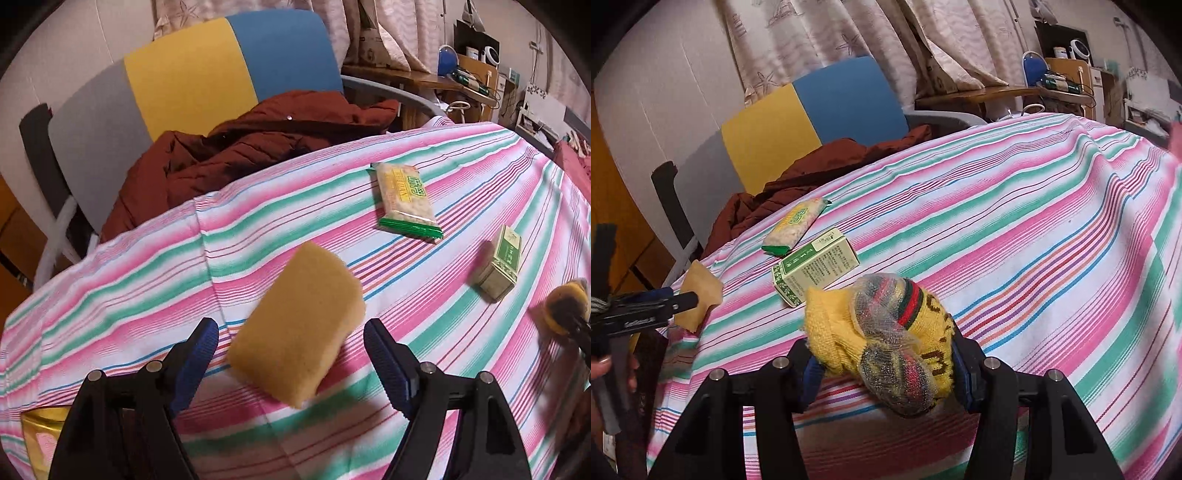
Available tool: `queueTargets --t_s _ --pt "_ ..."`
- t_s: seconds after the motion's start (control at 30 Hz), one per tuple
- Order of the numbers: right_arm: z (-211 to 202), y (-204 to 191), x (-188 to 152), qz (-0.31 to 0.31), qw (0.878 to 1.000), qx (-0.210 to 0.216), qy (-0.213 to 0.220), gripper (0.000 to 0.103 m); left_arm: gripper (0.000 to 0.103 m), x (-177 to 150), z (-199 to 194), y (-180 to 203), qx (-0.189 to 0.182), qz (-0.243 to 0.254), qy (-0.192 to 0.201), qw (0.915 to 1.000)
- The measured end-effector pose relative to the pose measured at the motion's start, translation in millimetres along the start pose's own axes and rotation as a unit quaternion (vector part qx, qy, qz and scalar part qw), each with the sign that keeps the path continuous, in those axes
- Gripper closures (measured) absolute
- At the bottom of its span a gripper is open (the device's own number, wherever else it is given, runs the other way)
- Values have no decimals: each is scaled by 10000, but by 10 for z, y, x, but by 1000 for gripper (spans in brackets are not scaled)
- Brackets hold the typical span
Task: Organize objects
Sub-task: 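Grasp the yellow glove with the right tool while the left tool grasps a yellow sponge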
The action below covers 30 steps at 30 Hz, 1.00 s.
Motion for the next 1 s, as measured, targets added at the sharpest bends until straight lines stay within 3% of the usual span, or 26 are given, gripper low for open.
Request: queueTargets --t_s 0.13,0.37,0.53,0.7,0.83,1.0 --pt "1 11 1 34 10000 34 18 45 21 -54 63 116 -132 180 -29 9997" --pt "0 8 -6 24 10000 24 32 45 42 -113 -3 154 180 158 246 9994" --pt "-1 6 -5 3 10000 -6 34 45 43 -125 79 125 399 18 13 9992" --pt "-1 7 0 -16 10000 -32 38 45 47 -136 28 174 577 141 100 9982" --pt "-2 7 0 -16 10000 -30 37 45 48 -159 -190 232 112 -312 374 9988" --pt "-3 7 -2 -15 10000 -31 37 45 49 -261 -516 559 -333 -331 780 9958"
Point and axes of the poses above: each gripper's, at about its wrist camera, not at the fingertips, and z roughly the way its jaws point, y to its right, x to its top, the point moved 5 cm from there along z, roughly the way its jaws point, and after that the axes turned 6 degrees about x, right-handed, at the moved point
